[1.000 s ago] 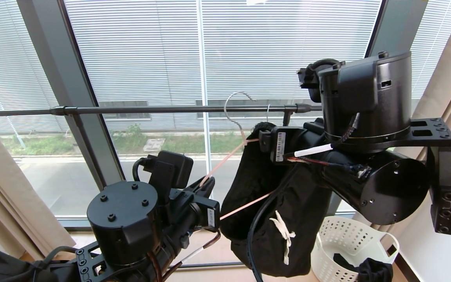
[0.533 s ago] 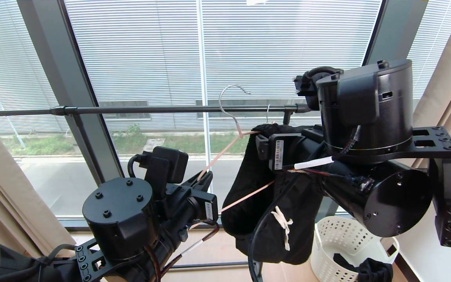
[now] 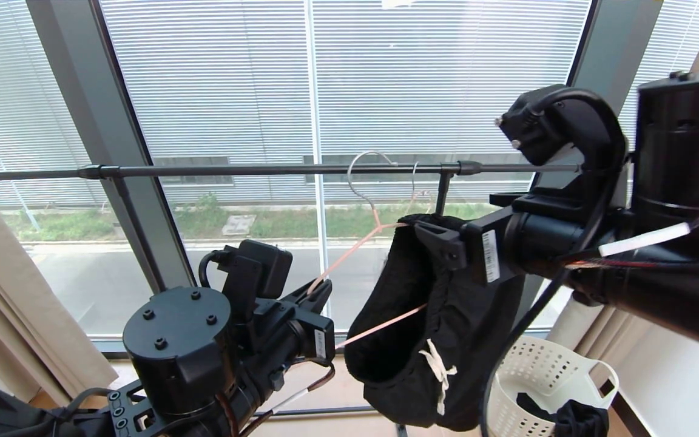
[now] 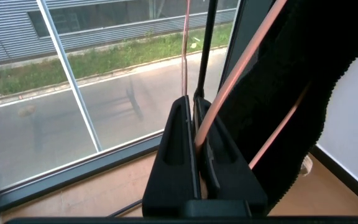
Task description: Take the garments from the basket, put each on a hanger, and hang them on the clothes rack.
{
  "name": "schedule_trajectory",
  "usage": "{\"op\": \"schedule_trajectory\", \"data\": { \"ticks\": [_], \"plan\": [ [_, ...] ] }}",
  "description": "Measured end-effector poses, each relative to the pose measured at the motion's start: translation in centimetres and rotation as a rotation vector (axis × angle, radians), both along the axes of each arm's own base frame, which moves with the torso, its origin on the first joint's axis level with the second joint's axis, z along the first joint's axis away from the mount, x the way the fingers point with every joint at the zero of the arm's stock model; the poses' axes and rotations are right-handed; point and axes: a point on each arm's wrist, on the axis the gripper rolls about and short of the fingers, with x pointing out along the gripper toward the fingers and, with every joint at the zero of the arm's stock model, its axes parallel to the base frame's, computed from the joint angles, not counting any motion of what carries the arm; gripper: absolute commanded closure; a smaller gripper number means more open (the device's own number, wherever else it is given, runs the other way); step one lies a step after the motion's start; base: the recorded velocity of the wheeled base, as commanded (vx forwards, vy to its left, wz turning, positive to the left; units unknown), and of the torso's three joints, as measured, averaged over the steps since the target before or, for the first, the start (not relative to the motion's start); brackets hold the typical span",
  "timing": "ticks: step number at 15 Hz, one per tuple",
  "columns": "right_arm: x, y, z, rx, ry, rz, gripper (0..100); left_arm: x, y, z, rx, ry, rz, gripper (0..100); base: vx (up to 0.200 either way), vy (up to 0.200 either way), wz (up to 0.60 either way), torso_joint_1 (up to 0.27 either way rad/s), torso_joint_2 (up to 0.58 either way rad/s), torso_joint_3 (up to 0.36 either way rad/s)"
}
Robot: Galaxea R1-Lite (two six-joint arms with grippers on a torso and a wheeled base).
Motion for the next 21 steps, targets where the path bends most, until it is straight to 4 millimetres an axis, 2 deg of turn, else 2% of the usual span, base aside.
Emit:
{"op": "schedule_trajectory", "data": {
  "ticks": [2,5,7,9,13,16,21],
  "plan": [
    [0.5,-2.9,0.3,-0.099,0.012,0.098,0,-0.1,0.5,0.0,0.004,0.004,-0.003,100,0.0,0.0,0.0,0.0,0.0,0.0],
    [-0.1,-6.3,0.8,-0.251,0.125,0.325,0,-0.4,1.2,-0.2,0.01,0.017,-0.052,100,0.0,0.0,0.0,0.0,0.0,0.0],
    [-0.2,-8.2,1.9,-0.328,0.152,0.486,0,-0.8,1.6,-0.4,0.019,0.027,-0.078,100,0.0,0.0,0.0,0.0,0.0,0.0],
    [0.2,-9.4,3.0,-0.362,0.181,0.578,0,-0.9,1.7,-0.5,0.021,0.03,-0.112,100,0.0,0.0,0.0,0.0,0.0,0.0],
    [2.7,-10.2,3.5,-0.473,0.241,0.781,0,-1.1,1.5,-0.4,0.035,0.021,-0.167,100,0.0,0.0,0.0,0.0,0.0,0.0],
    [6.0,-9.4,2.0,-0.475,0.221,0.922,0,-1.4,1.4,-0.3,0.033,0.018,-0.192,100,0.0,0.0,0.0,0.0,0.0,0.0],
    [10.1,-9.0,-0.4,-0.451,0.29,0.919,0,-2.0,1.3,0.2,0.021,0.004,-0.216,100,0.0,0.0,0.0,0.0,0.0,0.0]
  ]
}}
